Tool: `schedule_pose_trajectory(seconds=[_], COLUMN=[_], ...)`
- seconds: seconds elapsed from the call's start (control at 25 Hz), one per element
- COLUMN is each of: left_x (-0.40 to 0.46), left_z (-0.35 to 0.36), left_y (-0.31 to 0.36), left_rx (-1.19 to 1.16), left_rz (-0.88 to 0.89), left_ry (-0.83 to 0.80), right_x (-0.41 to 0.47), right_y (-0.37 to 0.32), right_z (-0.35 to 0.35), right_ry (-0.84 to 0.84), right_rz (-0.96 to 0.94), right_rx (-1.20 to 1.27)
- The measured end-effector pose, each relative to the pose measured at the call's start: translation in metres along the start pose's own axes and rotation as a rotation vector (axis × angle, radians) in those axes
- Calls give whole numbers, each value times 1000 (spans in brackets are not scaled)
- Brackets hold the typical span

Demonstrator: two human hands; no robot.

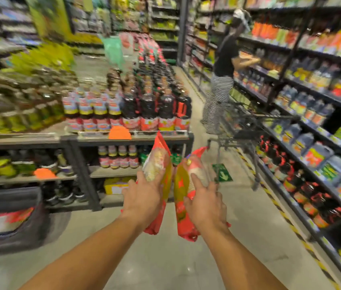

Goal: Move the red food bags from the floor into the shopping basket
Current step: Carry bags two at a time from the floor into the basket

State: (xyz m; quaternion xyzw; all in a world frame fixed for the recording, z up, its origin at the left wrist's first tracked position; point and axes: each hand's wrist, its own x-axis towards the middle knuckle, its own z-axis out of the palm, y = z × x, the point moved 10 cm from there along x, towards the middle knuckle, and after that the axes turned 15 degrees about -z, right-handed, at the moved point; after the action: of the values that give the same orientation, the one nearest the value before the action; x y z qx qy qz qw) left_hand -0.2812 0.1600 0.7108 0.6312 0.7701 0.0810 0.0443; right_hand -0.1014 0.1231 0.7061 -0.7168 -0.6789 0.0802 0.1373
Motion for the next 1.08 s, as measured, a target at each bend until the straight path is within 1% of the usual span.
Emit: schedule_pose_trajectory(seconds=[0.12,0.32,0.48,0.64,0.8,0.92,1.08], left_x=[7,22,37,67,116,159,227], left_z=[-19,-46,-62,-69,-54,-41,-31], left_y=[-104,-271,-387,-481,-567,-633,-716], left_rx=[-10,-10,-42,-78,-32,-29,17], left_rz=[-105,-225,-337,-422,-497,-608,-693], left_ry=[-3,2,31,39,-2,-42,-81], right_x=[0,-10,-5,21,64,103,151], right_y=[-98,-263,-377,-471,-568,-636,-726], right_z=[28,90,127,167,227,280,340], right_ry=[-18,-74,-115,-142,-193,-270,-350], right_rz=[-91,-207,-317,-412,-498,-539,-615], right_rx=[24,44,68,58,75,91,88])
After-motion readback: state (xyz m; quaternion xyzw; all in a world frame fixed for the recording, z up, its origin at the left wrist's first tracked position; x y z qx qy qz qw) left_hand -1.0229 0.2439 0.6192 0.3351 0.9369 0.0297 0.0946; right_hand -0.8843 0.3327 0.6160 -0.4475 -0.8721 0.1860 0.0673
